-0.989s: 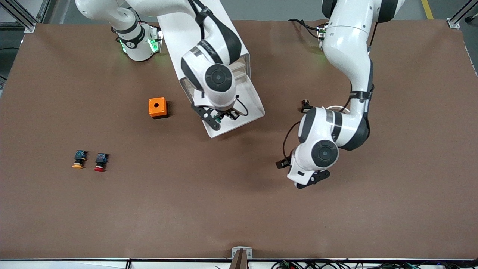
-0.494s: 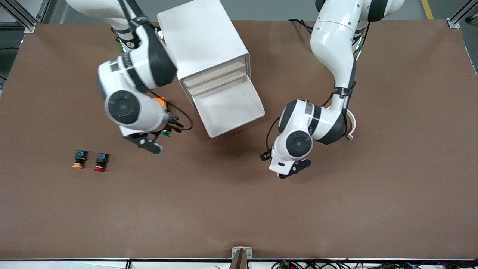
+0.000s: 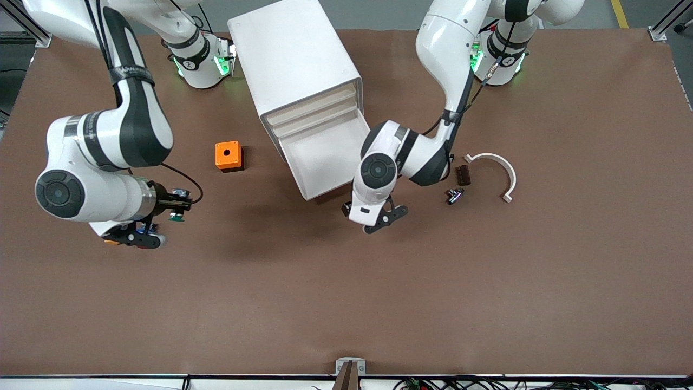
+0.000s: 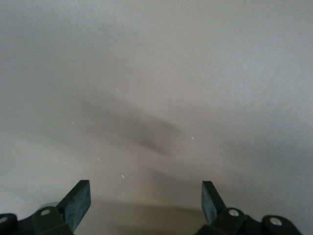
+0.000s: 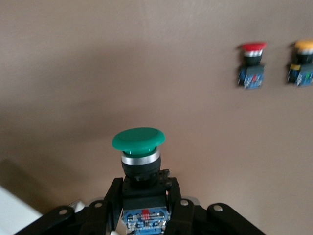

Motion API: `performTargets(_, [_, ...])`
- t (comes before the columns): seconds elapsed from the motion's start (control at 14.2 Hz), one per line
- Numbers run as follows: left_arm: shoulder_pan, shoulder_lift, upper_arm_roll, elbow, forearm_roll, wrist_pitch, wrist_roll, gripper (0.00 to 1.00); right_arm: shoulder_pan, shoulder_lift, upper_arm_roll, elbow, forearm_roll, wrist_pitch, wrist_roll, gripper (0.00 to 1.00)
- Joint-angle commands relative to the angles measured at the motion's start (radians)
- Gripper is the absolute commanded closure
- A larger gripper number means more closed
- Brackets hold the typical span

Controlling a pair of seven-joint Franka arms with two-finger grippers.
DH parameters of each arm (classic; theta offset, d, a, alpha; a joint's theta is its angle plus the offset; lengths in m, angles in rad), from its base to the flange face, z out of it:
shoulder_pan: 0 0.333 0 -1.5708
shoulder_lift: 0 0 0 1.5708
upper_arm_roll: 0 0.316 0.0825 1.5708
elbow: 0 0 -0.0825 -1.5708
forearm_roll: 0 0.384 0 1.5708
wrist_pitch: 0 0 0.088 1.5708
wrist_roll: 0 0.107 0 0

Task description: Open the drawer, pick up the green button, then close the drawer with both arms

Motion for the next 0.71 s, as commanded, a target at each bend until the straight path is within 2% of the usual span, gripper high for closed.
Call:
performTargets(0.0, [-0.025, -0.018, 0.014, -0.032, 0.002, 0.025, -0.032, 0.00, -0.047, -0.024, 0.022, -0.103, -0.025, 0.116, -0.101, 0.86])
performTargets(0.35, [-0.119, -0.024, 0.015, -0.025, 0.002, 0.025, -0.106, 0.00, -0.069, -0.021, 0.020, -0.258, -0.048, 0.381, -0.144, 0.86])
performTargets(0.64, [-0.162, -0.046, 0.011, -0.025, 0.001, 0.023, -0.164, 0.00, -0.096, 0.025, 0.020, -0.263, -0.050, 0.454, -0.142, 0.86])
